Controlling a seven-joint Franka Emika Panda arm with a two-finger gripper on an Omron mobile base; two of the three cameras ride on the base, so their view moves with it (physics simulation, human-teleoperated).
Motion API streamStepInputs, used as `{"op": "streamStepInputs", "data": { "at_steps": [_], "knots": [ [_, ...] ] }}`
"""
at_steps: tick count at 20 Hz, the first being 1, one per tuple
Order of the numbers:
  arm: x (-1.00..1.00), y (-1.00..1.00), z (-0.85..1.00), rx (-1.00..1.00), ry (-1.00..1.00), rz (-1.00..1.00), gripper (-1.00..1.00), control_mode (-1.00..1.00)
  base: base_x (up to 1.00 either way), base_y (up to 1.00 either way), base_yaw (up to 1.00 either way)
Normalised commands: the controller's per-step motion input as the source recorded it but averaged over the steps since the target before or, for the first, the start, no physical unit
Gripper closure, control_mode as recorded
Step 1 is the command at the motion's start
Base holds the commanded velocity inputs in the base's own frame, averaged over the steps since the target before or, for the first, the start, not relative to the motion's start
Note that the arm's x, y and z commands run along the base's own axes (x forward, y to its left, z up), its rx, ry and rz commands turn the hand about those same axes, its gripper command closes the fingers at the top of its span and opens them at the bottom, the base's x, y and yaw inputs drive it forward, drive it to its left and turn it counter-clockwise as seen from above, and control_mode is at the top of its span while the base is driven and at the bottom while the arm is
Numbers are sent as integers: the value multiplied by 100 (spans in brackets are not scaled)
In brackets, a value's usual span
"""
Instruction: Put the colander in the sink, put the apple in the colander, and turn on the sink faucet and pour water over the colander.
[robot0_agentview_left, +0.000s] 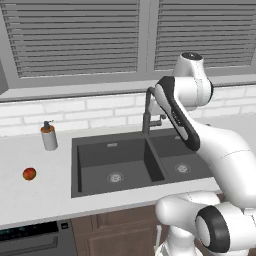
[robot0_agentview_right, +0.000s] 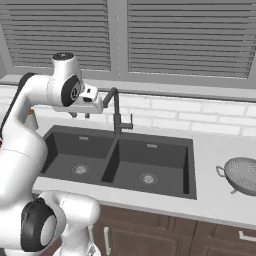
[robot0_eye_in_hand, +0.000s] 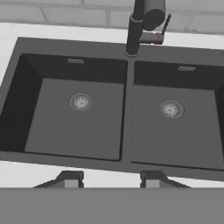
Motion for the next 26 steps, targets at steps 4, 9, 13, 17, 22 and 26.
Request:
{"op": "streamStepInputs", "data": {
  "at_steps": [4, 9, 13, 17, 22, 26],
  "knots": [
    [-6, -16, -3, 0, 0, -7, -100, -100, 0, 0, 0],
    [-33, -65, -13, 0, 0, -20, -100, -100, 0, 0, 0],
    [-53, -86, -16, 0, 0, -23, -100, -100, 0, 0, 0],
    [-41, -84, -33, 0, 0, -36, -100, -100, 0, 0, 0],
    [-36, -79, -57, 0, 0, -43, -100, -100, 0, 0, 0],
    [-19, -79, -43, 1, 0, -39, -100, -100, 0, 0, 0]
  ]
}}
